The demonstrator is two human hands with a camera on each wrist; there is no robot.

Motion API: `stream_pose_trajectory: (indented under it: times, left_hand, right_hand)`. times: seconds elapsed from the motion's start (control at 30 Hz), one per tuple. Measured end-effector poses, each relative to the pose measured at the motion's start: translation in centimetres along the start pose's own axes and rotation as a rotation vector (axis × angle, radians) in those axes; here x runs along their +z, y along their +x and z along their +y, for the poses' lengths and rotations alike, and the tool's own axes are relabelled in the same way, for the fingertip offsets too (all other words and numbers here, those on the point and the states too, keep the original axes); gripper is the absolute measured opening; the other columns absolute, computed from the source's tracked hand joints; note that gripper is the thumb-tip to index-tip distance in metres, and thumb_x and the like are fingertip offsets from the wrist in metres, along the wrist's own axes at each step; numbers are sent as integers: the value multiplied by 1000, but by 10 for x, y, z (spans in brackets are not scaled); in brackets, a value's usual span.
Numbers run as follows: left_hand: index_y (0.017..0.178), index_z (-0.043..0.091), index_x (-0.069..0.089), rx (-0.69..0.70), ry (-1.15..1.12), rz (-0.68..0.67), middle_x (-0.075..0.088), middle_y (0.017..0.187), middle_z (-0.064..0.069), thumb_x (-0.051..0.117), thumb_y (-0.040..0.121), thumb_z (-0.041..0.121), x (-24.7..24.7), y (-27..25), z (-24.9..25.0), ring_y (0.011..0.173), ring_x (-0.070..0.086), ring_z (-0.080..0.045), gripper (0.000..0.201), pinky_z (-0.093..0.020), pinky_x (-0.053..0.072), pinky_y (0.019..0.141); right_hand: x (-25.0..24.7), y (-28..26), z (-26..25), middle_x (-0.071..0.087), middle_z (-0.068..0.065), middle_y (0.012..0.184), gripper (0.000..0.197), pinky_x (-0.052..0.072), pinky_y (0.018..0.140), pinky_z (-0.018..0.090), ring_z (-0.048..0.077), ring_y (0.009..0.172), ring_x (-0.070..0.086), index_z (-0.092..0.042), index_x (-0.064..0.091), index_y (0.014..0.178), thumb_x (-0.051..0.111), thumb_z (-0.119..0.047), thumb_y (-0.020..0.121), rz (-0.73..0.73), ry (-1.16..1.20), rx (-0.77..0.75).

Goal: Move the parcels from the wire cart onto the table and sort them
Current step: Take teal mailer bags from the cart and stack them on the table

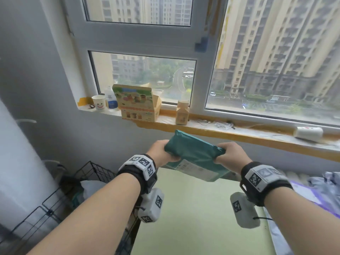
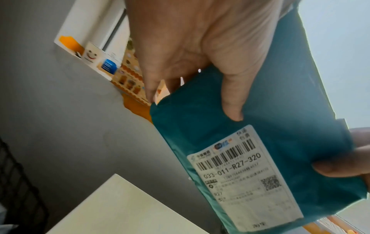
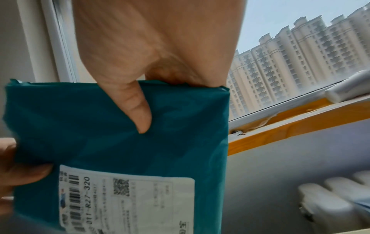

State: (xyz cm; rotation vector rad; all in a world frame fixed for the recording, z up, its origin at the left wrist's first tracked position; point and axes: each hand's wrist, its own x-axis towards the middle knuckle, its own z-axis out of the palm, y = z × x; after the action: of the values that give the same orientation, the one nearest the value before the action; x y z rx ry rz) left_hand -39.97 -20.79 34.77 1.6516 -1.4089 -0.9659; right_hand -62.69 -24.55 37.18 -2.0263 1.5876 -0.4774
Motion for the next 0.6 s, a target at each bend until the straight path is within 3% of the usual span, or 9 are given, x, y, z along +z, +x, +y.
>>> stream_pose_trajectory:
  times: [0.07, 0.13, 0.23, 0.33, 0.43, 0.5, 0.6]
  left_hand:
    - [98, 15, 65, 32, -47, -21, 70, 98, -3, 77, 74, 5, 26, 8, 13, 94, 66, -21, 29, -34, 53, 86]
    - [107, 14, 63, 34, -93, -36, 70, 106, -4, 75, 79, 8, 50, 17, 26, 100, 66, -22, 31, -38, 52, 91]
    - [113, 15, 61, -6, -151, -61, 69, 111, -2, 71, 84, 16, 85, 29, 42, 102, 65, -20, 30, -36, 51, 92]
    - [110, 17, 60, -36, -225, -44, 68, 114, -6, 69, 86, 21, 122, 41, 56, 104, 65, -25, 26, -43, 50, 96]
    - [115, 12, 59, -104, -337, -27, 68, 115, -11, 67, 88, 23, 163, 52, 71, 101, 66, -28, 30, -47, 52, 94]
    - [119, 6, 58, -155, -422, -37, 68, 114, -14, 64, 90, 21, 191, 57, 80, 98, 67, -30, 33, -48, 53, 92]
    - [119, 3, 56, -212, -484, -104, 67, 112, -17, 59, 93, 15, 235, 63, 89, 98, 66, -32, 29, -46, 53, 90]
  right_hand:
    - [-22, -1, 25, 70, 4, 81, 20, 52, 67, 31, 24, 83, 65, -22, 71, 83, 65, -5, 72, 52, 51, 6]
    - [-40, -1, 53, 69, -1, 95, 32, 49, 71, 27, 22, 92, 64, -25, 68, 101, 70, -11, 72, 145, 75, 17]
    - [-62, -2, 95, 57, 2, 127, 63, 46, 98, 34, 21, 116, 54, -21, 51, 134, 73, -19, 75, 302, 84, 65]
    - [-82, -7, 136, 42, 7, 144, 77, 33, 110, 36, 23, 132, 40, -15, 34, 146, 72, -23, 79, 384, 130, 116]
    - [-101, -13, 175, 43, 9, 144, 81, 39, 107, 42, 26, 129, 45, -18, 24, 149, 69, -36, 84, 319, 209, 235]
    - [-109, -18, 197, 48, 9, 139, 81, 41, 103, 40, 25, 122, 50, -18, 21, 150, 65, -41, 87, 250, 247, 284]
    - [-116, -23, 228, 50, 5, 136, 72, 43, 98, 35, 17, 111, 51, -15, 28, 146, 64, -39, 88, 227, 271, 281]
